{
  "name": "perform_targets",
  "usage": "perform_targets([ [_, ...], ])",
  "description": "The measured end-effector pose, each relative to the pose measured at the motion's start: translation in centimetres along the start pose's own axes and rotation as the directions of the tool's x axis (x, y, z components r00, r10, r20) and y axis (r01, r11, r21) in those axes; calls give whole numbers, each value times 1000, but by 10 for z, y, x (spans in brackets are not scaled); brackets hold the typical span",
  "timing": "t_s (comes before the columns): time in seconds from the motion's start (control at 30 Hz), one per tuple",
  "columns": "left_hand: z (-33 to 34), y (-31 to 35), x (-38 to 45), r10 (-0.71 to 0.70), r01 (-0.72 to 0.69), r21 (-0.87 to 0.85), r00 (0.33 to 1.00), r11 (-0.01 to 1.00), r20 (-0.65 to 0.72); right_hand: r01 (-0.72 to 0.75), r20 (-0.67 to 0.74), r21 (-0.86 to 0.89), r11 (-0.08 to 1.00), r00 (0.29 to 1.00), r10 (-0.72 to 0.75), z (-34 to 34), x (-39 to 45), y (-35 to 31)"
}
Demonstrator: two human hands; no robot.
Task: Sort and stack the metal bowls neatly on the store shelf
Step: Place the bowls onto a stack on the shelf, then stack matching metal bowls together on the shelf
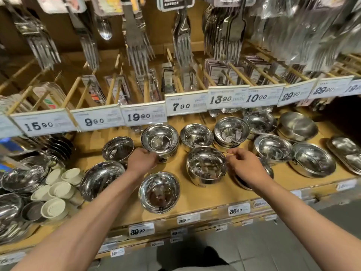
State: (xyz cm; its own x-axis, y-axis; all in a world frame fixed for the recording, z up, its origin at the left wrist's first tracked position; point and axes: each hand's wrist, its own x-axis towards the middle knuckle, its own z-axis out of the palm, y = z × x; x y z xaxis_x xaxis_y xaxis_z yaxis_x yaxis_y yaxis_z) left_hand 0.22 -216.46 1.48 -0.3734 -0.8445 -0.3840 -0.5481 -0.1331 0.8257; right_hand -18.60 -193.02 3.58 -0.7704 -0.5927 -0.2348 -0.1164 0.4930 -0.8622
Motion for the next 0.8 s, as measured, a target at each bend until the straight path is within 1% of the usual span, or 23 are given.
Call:
perform_targets([
  [0.13, 18, 3, 28, -130, 126, -44, 986, 991, -107, -17, 39, -42, 999, 999, 19, -18, 33, 3],
  [0.23, 32, 5, 40, -186, 188, -13, 958, 982, -220, -36, 108, -43, 998, 993, 40, -28, 59, 4],
  [0.33, 41, 5, 48, -227, 251, 35, 919, 967, -322, -18, 161, -68, 997, 986, 29, -34, 83, 7],
  [0.47, 47, 5, 57, -278, 296, -5, 892, 955, -356, -3, 225, -123, 992, 974, 31, -33, 108, 9],
  [0.63, 51, 4, 63, -286, 293, -43, 878, 955, -383, 15, 295, -143, 990, 955, 28, -21, 133, 14],
  [0.73, 51, 4, 65, -303, 298, -69, 880, 952, -365, 48, 337, -148, 988, 941, 5, -13, 140, 16],
  [0.8, 48, 5, 66, -340, 309, -144, 888, 940, -311, 62, 341, -154, 986, 940, -6, -8, 143, 17],
])
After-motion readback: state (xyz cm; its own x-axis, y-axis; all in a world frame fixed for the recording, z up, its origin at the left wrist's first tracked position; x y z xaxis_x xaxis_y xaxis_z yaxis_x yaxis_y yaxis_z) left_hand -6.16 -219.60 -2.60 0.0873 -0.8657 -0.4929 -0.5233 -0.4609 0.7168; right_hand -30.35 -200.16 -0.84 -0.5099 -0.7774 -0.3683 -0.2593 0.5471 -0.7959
